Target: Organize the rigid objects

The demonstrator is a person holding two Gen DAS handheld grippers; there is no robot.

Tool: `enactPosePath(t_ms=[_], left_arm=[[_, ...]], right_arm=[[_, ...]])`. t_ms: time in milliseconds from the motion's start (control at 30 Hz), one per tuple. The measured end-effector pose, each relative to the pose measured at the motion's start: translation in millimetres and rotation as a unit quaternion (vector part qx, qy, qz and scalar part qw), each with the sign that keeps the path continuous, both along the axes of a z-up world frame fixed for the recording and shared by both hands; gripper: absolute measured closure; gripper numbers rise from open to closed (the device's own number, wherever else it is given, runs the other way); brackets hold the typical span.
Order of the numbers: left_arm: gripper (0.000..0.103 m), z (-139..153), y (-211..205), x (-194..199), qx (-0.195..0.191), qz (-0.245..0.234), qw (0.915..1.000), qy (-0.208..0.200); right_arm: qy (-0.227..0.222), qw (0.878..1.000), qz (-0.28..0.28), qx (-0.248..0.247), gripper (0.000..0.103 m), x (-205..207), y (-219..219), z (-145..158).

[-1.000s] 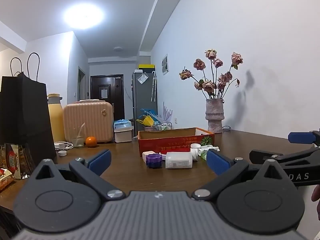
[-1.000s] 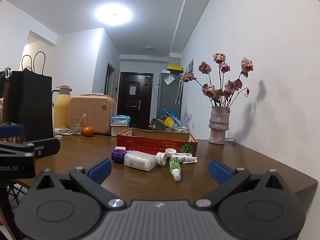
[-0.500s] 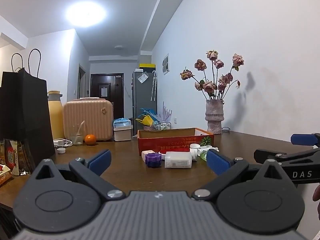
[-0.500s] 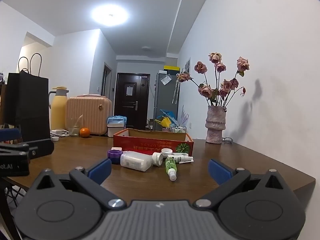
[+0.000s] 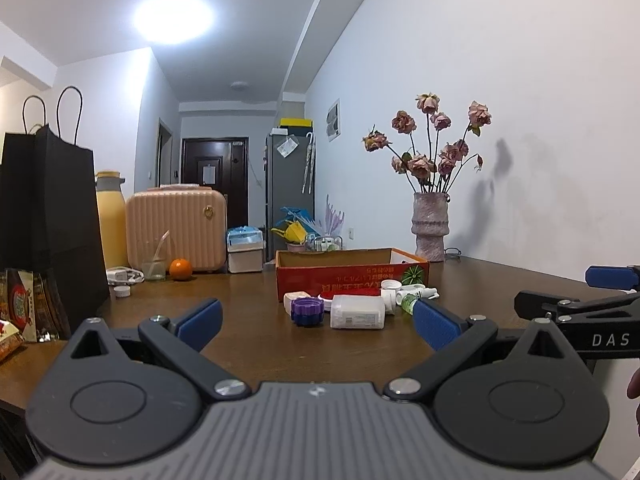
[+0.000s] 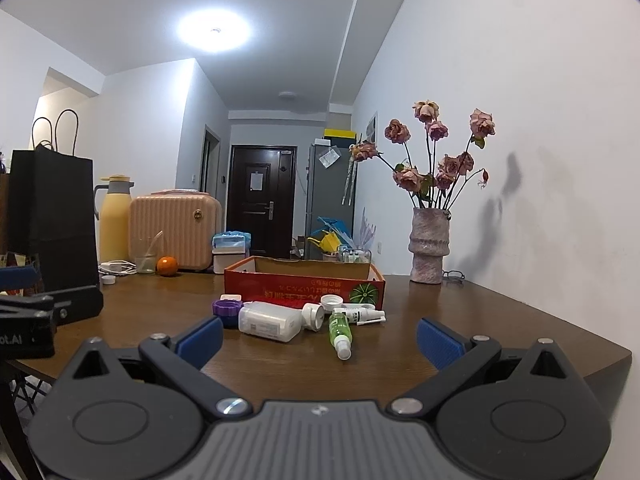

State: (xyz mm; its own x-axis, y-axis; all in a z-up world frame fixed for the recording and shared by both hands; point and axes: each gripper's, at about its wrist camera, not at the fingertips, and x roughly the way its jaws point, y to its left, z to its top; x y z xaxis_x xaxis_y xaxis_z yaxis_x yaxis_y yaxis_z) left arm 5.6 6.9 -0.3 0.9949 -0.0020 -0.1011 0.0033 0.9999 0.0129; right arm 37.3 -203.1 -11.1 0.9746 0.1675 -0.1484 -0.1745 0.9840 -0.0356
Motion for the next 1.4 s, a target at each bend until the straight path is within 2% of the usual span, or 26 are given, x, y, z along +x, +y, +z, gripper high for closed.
enactPosePath(t_ms=[1400], left_arm=[[0.0,-0.9,2.2,-3.9,0.002,0.002,0.9999,-0.015]], right_arm=[[-0.003,1.0,-0.008,0.012,0.0,-0.5,-5.4,-2.2]])
